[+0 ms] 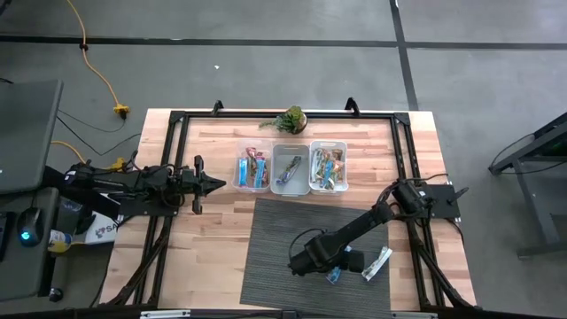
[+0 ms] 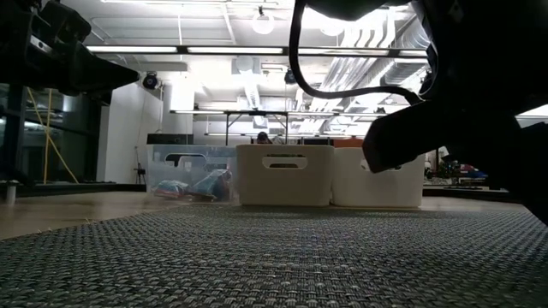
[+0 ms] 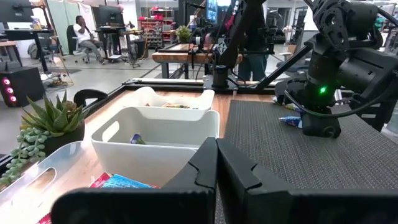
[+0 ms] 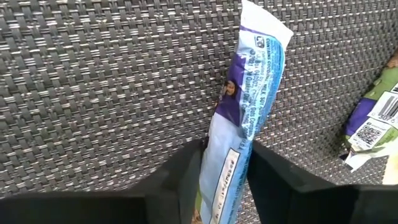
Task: Pick and place Granola Bars by type
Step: Put the blue granola bar into the gray bin
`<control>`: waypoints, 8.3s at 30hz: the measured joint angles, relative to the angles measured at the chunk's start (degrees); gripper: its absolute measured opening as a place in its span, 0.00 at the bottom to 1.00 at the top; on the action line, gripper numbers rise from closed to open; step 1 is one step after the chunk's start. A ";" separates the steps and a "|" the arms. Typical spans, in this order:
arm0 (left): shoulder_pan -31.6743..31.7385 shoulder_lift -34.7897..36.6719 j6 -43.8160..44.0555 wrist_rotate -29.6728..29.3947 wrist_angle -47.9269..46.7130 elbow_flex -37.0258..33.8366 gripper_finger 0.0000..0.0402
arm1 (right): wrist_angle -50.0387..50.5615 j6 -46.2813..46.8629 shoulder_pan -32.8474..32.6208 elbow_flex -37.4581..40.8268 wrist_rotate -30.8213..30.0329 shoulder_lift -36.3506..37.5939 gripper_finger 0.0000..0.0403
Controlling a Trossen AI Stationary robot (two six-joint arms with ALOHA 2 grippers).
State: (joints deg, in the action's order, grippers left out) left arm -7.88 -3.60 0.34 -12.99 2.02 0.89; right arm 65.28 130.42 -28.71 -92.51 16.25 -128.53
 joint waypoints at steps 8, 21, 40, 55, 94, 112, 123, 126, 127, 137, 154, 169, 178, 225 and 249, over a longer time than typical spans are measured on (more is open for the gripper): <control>0.00 0.00 0.00 0.02 0.00 0.01 0.00 | 5.11 -1.36 -0.07 -4.01 -1.98 -0.51 0.22; 0.00 0.00 0.01 0.08 -0.02 0.01 0.00 | 5.06 -2.01 -0.07 -5.49 -3.02 -0.52 0.07; -0.01 0.00 0.00 0.09 -0.02 0.00 0.00 | 24.64 -12.59 1.30 -29.58 -23.03 -0.42 0.06; -0.02 -0.02 0.02 0.09 0.00 0.02 0.00 | 8.38 -49.27 6.39 -39.84 -58.63 -0.24 0.05; -0.01 -0.02 0.00 -0.02 -0.01 0.02 0.00 | -8.46 -89.41 28.56 -39.93 -60.99 16.61 0.05; 0.00 -0.02 0.00 0.00 0.00 0.00 0.00 | 10.77 -71.55 38.73 -39.67 -36.46 6.62 0.05; 0.00 0.00 0.02 0.00 0.00 0.00 0.00 | 14.05 -68.90 37.19 -39.67 -28.37 -4.48 0.05; -0.02 -0.01 0.00 0.00 -0.01 0.00 0.00 | 15.20 -68.12 36.69 -39.67 -27.45 -7.09 0.05; 0.00 -0.01 0.00 0.00 -0.01 0.00 0.00 | 15.89 -67.47 36.53 -39.67 -27.40 -7.88 0.05; -0.01 -0.02 0.00 0.02 -0.02 0.02 0.00 | 20.59 -65.01 36.41 -39.67 -29.93 -9.31 0.10; 0.00 0.00 0.00 0.04 -0.02 0.02 0.00 | 22.35 -69.58 33.39 -40.82 -34.30 -5.91 0.43; -0.01 -0.02 0.00 0.04 -0.01 0.01 0.00 | 24.63 -62.70 23.03 -40.55 -47.09 17.22 0.42; -0.02 -0.01 0.00 0.02 -0.02 0.01 0.00 | 24.67 -52.12 12.89 -39.29 -49.52 21.20 0.41; -0.02 0.00 0.00 0.00 -0.02 0.01 0.00 | -10.16 3.62 -20.09 6.21 1.48 25.73 0.42; -0.02 0.00 0.00 0.00 -0.02 0.00 0.00 | -26.83 -1.77 -23.08 -6.50 -13.24 11.04 0.38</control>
State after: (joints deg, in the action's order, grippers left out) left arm -7.90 -3.60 0.34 -12.99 2.00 0.89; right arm 38.45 128.65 -51.79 -99.01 3.01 -117.49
